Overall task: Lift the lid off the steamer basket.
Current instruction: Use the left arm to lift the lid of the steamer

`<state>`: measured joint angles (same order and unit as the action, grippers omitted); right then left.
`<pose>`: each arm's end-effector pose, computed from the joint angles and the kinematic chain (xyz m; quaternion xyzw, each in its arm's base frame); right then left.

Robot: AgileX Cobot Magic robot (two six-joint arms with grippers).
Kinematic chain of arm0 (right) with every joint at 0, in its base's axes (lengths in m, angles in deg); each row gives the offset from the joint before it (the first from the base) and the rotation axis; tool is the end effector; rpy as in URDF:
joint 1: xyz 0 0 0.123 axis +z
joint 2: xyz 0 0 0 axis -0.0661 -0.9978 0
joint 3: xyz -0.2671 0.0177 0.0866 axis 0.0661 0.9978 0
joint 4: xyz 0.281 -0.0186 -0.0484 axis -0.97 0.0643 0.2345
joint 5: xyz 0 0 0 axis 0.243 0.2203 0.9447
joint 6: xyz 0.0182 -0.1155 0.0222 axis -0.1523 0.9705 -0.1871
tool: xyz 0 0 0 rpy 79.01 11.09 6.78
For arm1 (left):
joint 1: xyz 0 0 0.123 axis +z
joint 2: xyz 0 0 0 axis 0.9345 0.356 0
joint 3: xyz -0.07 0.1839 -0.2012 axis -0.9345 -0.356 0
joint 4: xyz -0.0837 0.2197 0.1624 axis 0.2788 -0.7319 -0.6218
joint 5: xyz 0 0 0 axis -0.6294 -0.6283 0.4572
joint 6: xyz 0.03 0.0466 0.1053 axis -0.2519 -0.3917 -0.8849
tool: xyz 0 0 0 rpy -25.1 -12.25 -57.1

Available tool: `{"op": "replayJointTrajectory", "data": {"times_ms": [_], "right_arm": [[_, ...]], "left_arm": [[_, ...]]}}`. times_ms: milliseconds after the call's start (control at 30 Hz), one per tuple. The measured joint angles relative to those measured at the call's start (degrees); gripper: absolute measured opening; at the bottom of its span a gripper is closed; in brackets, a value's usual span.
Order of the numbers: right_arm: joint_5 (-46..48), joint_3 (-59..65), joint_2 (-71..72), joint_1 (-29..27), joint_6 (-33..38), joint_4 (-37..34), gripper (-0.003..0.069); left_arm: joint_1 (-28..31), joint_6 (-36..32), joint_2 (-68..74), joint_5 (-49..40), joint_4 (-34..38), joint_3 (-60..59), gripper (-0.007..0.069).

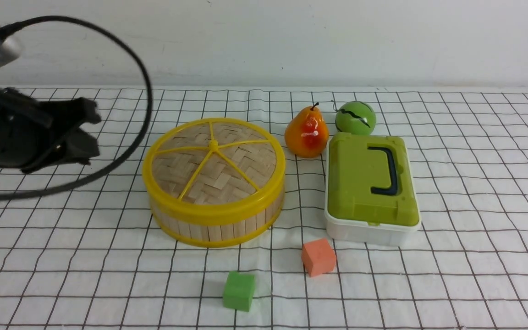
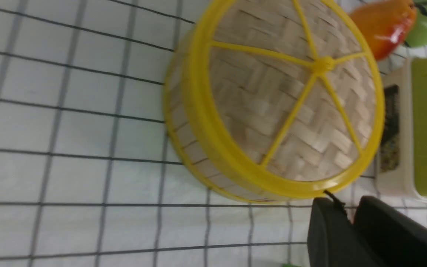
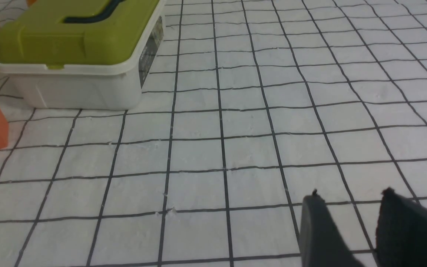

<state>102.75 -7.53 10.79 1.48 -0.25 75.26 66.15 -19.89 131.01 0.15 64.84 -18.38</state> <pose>0.1168 -0.0039 0.1645 0.0556 0.8048 0.0213 0.5905 0.3414 -0.0549 0.3051 -0.0688 0.9080 -0.2176 0.3512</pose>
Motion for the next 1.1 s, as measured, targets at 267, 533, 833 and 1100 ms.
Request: {"op": "replayJointTrajectory", "data": {"times_ms": [267,533,833,1100], "right_arm": [[0.0,0.0,0.0,0.0,0.0,0.0,0.024],[0.0,0.0,0.0,0.0,0.0,0.0,0.024],[0.0,0.0,0.0,0.0,0.0,0.0,0.024],[0.0,0.0,0.0,0.0,0.0,0.0,0.024]], "left_arm": [[-6.7,-3.6,15.6,-7.7,0.3,18.6,0.0101],[-18.3,8.1,28.7,-10.5,-25.9,34.0,0.0245],[-20.3,18.2,37.1,-7.5,-36.8,38.9,0.0512],[-20.3,21.6,40.6,-2.4,-37.1,38.9,0.0443]]}}
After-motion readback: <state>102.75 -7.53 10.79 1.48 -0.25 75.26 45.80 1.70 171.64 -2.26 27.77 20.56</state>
